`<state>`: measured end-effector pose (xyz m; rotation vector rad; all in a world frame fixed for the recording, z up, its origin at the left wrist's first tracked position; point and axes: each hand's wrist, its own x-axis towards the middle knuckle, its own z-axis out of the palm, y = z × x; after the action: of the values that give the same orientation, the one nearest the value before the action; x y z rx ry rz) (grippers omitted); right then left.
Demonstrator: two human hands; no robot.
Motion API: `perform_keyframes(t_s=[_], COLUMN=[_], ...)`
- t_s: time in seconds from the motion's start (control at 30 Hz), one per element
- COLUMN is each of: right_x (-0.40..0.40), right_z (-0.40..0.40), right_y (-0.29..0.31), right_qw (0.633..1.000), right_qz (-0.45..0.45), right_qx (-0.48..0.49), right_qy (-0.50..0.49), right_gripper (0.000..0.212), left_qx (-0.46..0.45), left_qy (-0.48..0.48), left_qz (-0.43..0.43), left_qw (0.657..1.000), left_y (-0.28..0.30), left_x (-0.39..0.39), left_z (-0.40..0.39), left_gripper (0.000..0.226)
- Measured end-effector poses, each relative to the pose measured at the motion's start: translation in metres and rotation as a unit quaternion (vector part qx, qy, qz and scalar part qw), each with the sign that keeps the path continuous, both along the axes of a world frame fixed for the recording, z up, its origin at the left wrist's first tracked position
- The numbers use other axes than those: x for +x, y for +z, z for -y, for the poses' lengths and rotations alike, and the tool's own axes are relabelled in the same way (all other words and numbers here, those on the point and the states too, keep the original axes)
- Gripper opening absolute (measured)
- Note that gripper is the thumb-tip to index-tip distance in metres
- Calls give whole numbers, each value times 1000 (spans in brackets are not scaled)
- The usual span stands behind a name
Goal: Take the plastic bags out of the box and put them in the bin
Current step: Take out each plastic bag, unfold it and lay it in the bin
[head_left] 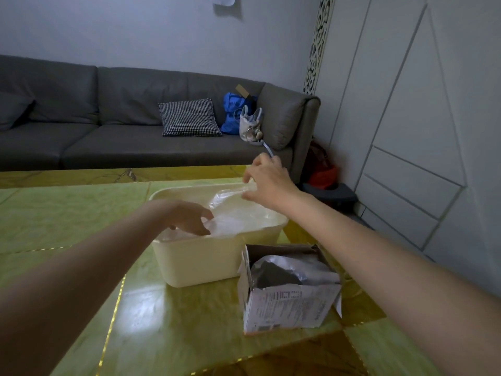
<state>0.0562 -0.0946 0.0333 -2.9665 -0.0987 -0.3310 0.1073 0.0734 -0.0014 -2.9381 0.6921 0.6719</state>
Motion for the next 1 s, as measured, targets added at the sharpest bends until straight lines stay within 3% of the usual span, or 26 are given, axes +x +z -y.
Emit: perform_keyframes(t_s=[0.13,0.27,0.4,0.5,0.67,0.73,0.83,0.9,1.0], right_x=[6,32,43,39,4,-11,-37,-60,-90], right_z=[-11,-15,-16,-18,-15,-8,5,12,13], right_y=[-13,-45,-56,-51,-11,7,24,28,19], right_qw=[972,946,937,934,956,973,985,973,942], right_qz=[-231,-319,-339,-340,-289,-231,-159,-218,-326], right_qx=[43,-52,-71,-95,-31,-5,42,49,-35], right_qy=[20,-27,-48,-50,-35,-31,-48,-50,-66], right_gripper=[65,52,39,27,67,57,34,36,37], left_qx=[-5,16,0,17,-13,-59,-159,-203,-205], left_qy=[-15,-12,8,-9,-5,-11,-38,-59,-98], left_qz=[-4,-4,-38,-15,15,37,98,114,88], left_qw=[1000,1000,999,1000,1000,998,982,971,970], left_y=[-6,-9,-9,-5,31,46,60,61,48], left_x=[8,13,13,9,-13,-24,-42,-58,-86], left_z=[2,-1,-4,-6,-14,-14,-3,12,35], left_gripper=[60,61,53,53,66,62,39,28,26])
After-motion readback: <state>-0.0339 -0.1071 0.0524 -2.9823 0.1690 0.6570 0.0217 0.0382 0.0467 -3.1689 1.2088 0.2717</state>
